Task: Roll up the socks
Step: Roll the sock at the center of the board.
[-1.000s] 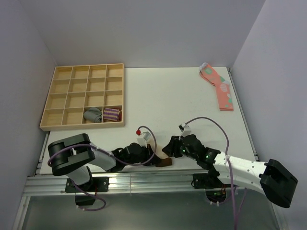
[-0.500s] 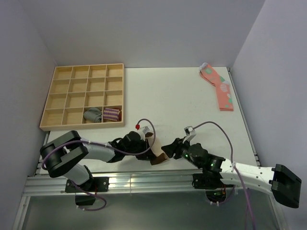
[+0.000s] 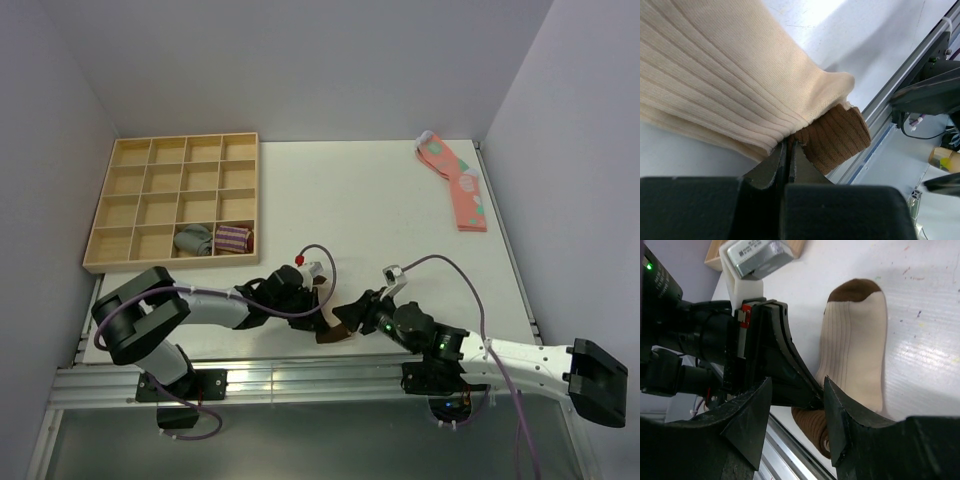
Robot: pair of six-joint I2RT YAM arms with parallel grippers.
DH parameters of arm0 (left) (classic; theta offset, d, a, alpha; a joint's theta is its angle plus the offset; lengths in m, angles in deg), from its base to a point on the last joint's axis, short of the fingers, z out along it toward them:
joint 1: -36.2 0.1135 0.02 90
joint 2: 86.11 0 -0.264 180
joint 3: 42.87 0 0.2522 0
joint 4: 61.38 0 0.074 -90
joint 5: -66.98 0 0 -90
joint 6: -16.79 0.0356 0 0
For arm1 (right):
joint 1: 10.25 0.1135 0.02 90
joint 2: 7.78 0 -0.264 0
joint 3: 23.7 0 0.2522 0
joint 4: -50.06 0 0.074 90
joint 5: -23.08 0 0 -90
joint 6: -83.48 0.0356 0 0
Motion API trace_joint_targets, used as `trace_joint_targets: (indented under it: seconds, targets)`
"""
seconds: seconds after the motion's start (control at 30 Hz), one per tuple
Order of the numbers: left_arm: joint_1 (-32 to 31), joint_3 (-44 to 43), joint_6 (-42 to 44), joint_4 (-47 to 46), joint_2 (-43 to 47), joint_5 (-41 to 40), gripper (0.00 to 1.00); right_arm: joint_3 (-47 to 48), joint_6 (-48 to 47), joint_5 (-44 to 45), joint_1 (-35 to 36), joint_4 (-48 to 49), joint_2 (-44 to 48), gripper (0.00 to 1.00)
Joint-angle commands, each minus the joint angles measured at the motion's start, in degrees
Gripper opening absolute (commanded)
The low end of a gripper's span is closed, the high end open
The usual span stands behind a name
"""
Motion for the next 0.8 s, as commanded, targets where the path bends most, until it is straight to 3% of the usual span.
trace_joint_targets:
  seconds: [0.0,0.6,0.77]
  targets:
    - [0.0,0.0,4.1,7.8,-2.9,-1.6,0.0,-6.8,2.8,2.1,1.1,3.0,-1.3,0.53]
    - [0.0,-0.4,3.9,7.1,-4.2,-1.5,0.0,-9.4,11.2,6.8,5.6,-4.7,-1.2,0.52]
    - [0.0,-0.1,4.1,7.6,-3.9,-1.4,0.0,-7.0,13.2,10.8,7.8,-6.1,-6.8,0.52]
